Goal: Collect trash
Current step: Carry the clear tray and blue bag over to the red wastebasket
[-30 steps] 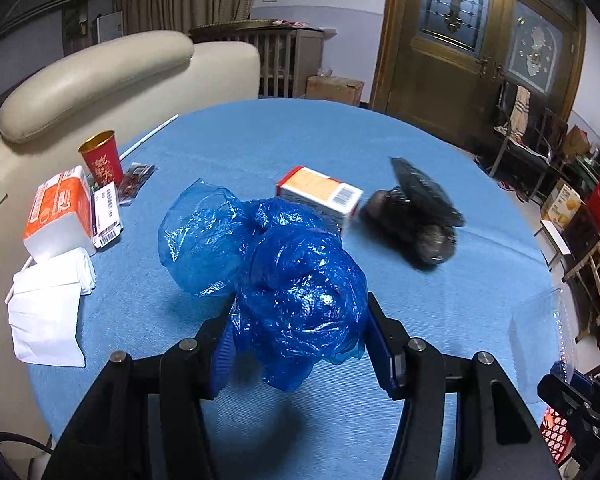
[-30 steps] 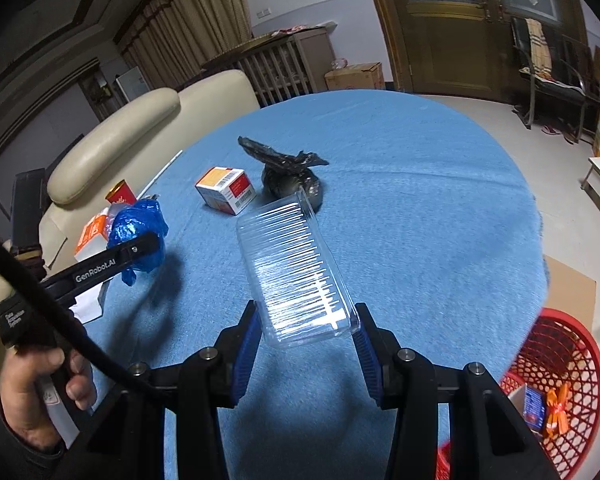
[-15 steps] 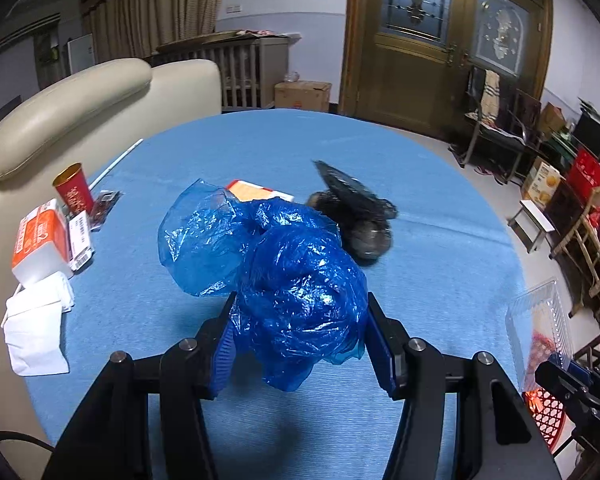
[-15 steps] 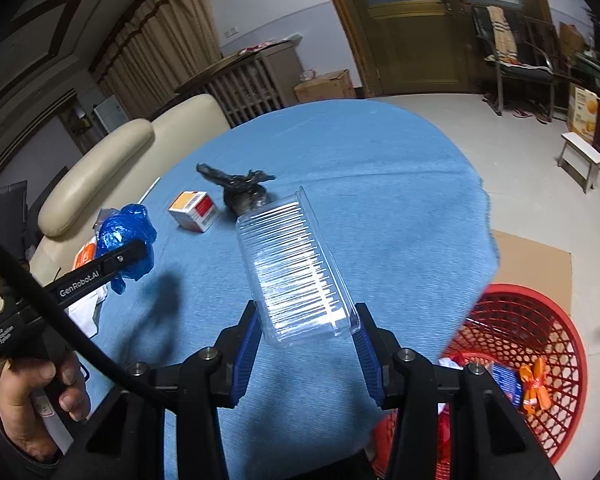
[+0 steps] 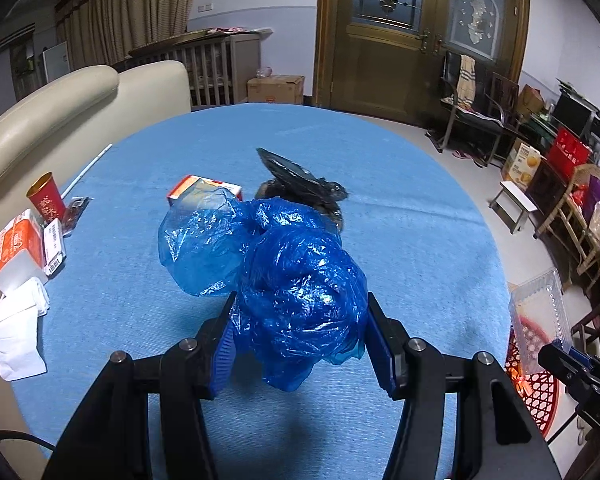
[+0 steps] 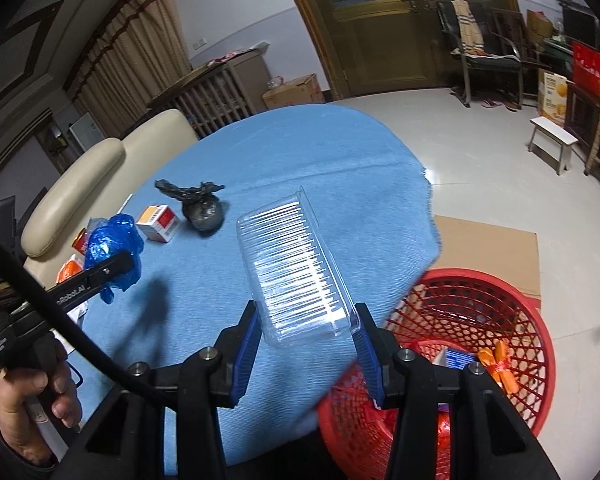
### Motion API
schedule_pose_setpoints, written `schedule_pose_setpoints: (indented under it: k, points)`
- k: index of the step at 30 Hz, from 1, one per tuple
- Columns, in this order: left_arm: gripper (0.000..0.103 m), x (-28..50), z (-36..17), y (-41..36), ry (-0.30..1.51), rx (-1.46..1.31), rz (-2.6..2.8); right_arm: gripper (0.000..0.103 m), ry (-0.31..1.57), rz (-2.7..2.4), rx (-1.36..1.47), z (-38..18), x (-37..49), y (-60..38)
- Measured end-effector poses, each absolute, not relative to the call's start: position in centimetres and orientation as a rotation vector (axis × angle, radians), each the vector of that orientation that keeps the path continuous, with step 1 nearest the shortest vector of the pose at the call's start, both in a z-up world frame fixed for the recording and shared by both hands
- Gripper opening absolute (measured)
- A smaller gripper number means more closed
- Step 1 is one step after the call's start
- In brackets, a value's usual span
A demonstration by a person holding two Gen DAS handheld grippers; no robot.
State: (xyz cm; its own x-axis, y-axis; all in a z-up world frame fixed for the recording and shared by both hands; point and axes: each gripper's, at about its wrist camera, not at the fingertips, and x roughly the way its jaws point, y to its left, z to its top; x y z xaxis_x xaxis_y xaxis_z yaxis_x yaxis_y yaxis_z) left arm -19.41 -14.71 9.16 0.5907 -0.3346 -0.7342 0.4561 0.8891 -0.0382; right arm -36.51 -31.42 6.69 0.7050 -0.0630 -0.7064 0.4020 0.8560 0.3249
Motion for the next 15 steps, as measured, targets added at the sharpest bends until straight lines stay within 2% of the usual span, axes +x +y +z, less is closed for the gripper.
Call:
schedule_pose_setpoints:
  k: [15]
  points:
    - [0.059,-24.0,9.6,-19.1,0.806,0.218,-0.633,0.048,0.763,-0.416,0.534,5.2,-40.4,-35.1]
